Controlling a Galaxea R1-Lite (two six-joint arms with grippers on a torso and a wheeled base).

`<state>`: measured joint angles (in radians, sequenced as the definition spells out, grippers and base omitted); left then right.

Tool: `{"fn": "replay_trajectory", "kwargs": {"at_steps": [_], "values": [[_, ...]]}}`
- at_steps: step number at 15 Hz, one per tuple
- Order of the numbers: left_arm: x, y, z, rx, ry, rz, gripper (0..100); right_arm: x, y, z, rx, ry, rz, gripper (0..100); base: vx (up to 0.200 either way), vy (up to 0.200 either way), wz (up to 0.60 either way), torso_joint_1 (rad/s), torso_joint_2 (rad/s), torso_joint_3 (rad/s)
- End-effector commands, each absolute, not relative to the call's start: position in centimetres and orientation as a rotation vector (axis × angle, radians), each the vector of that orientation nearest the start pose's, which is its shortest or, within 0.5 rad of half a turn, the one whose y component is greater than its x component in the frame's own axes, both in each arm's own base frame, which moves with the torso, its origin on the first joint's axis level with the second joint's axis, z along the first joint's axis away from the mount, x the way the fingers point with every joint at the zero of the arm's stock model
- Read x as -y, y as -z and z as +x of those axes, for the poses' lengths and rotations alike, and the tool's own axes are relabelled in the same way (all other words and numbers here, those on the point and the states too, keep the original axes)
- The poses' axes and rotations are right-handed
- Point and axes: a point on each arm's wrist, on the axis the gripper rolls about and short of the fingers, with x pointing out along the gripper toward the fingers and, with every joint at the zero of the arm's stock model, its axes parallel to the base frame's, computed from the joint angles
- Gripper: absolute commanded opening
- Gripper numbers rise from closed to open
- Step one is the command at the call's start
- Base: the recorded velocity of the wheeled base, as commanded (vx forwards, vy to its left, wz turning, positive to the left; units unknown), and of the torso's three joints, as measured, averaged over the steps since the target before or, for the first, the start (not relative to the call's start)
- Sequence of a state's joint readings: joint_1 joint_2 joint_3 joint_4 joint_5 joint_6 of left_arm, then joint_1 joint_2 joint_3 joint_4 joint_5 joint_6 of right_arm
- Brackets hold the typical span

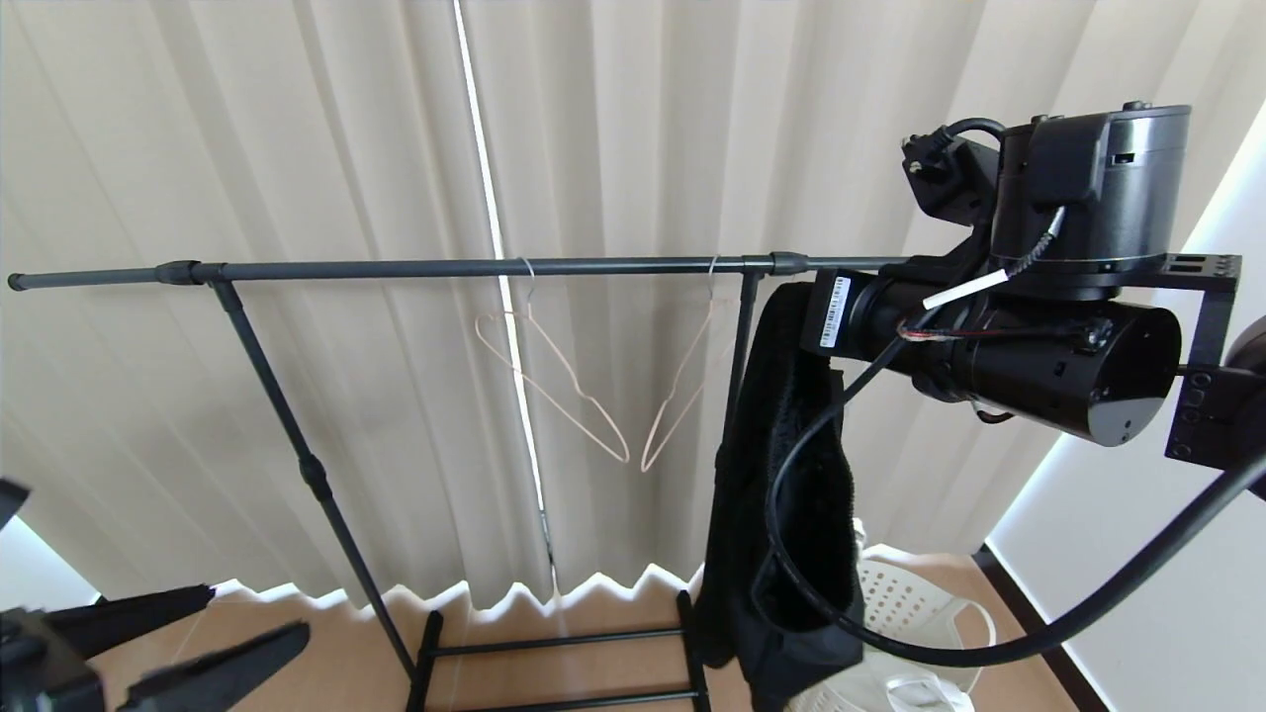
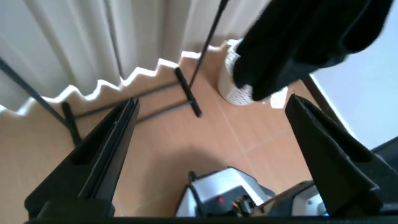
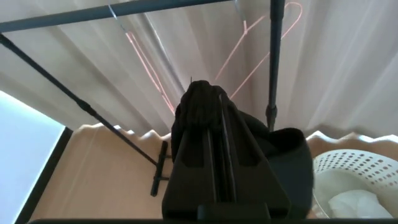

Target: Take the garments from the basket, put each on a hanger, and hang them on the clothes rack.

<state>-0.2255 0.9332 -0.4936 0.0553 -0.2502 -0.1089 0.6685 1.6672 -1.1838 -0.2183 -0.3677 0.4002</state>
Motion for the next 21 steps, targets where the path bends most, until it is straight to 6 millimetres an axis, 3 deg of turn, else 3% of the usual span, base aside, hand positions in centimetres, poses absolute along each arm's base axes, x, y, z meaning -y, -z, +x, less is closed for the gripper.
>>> {"fn": "replay_trajectory", "kwargs": {"at_steps": [1,3,7,11,15,21], "values": [[11.6,-18.3,19.4,-0.777,0.448,-0.090,100,-19.2,-25.7,25.6,-0.281,-0.232,0.263,0,0.000,0.000,0.00,0.000,0.00,0.000],[14.9,-18.1,21.2,-0.795,0.492,-0.060,100,-19.8,-25.6,25.4,-0.280,-0.232,0.258,0,0.000,0.000,0.00,0.000,0.00,0.000],[20.1,-15.0,23.9,-0.854,0.491,0.042,100,-20.2,-26.2,25.1,-0.257,-0.227,0.265,0,0.000,0.000,0.00,0.000,0.00,0.000],[23.8,-16.2,25.5,-0.786,0.552,0.031,100,-21.2,-26.5,24.4,-0.257,-0.265,0.263,0,0.000,0.000,0.00,0.000,0.00,0.000],[25.2,-16.4,25.0,-0.773,0.594,0.039,100,-21.4,-26.0,24.6,-0.263,-0.251,0.255,0,0.000,0.000,0.00,0.000,0.00,0.000],[24.7,-18.0,24.3,-0.721,0.616,0.013,100,-22.2,-24.8,25.5,-0.282,-0.222,0.233,0,0.000,0.000,0.00,0.000,0.00,0.000]]}}
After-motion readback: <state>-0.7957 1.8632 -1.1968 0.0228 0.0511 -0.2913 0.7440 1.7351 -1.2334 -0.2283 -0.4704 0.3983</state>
